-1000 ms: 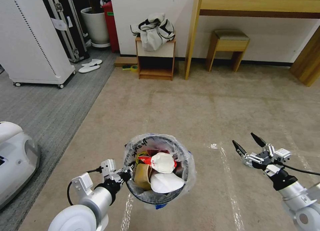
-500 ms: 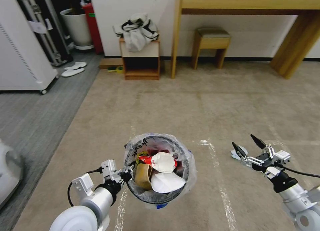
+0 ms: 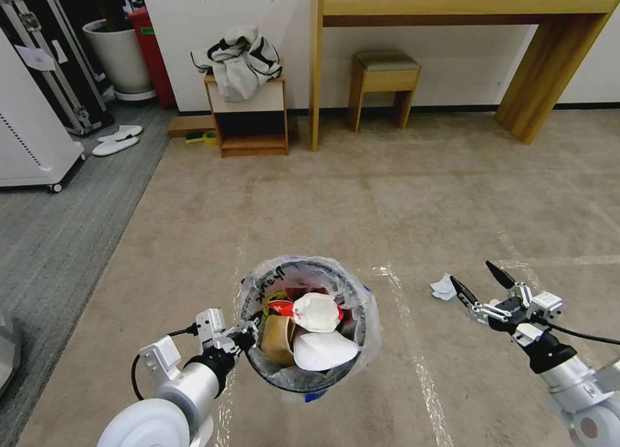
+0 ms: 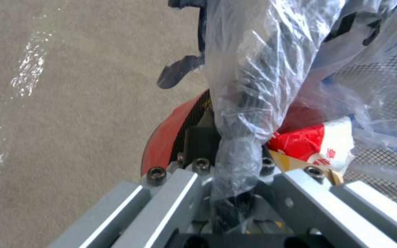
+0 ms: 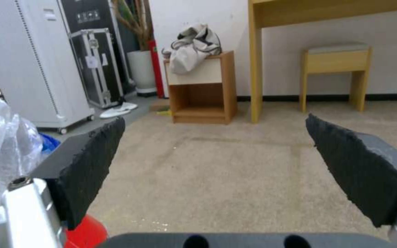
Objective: Pick up the trash bin and place the garbage on the floor into it.
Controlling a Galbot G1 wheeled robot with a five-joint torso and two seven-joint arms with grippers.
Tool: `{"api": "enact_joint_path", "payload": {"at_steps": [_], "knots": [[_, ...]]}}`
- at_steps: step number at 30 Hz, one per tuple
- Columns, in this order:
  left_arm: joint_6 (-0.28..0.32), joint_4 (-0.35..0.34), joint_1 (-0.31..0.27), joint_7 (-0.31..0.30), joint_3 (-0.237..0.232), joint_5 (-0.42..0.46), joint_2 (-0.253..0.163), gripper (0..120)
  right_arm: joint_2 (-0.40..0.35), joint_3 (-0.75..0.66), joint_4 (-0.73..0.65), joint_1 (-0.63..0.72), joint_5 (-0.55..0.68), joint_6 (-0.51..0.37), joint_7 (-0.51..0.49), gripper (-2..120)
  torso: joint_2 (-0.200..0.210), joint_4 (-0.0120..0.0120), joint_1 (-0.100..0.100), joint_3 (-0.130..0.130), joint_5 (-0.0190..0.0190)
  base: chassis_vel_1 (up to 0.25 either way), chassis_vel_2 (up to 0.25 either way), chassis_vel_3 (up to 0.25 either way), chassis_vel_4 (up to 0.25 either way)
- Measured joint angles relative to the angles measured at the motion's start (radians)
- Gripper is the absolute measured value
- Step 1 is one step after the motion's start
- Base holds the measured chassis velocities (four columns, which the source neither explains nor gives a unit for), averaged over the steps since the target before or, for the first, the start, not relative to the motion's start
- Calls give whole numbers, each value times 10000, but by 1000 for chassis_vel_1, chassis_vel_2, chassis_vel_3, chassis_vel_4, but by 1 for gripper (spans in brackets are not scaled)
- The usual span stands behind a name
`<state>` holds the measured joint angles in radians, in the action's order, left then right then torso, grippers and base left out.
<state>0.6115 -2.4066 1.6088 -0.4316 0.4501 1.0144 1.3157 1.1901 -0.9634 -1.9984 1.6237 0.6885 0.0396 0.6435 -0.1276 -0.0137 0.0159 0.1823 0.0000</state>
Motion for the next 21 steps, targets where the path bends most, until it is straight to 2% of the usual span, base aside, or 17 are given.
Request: {"api": "enact_joint_path", "payload": {"at_steps": [21], "knots": [[-323, 232, -128, 79, -16, -267, -181, 1, 13, 84, -73, 64, -42, -158, 4, 100, 0, 1, 0, 0, 0, 0, 0, 0, 0]]}}
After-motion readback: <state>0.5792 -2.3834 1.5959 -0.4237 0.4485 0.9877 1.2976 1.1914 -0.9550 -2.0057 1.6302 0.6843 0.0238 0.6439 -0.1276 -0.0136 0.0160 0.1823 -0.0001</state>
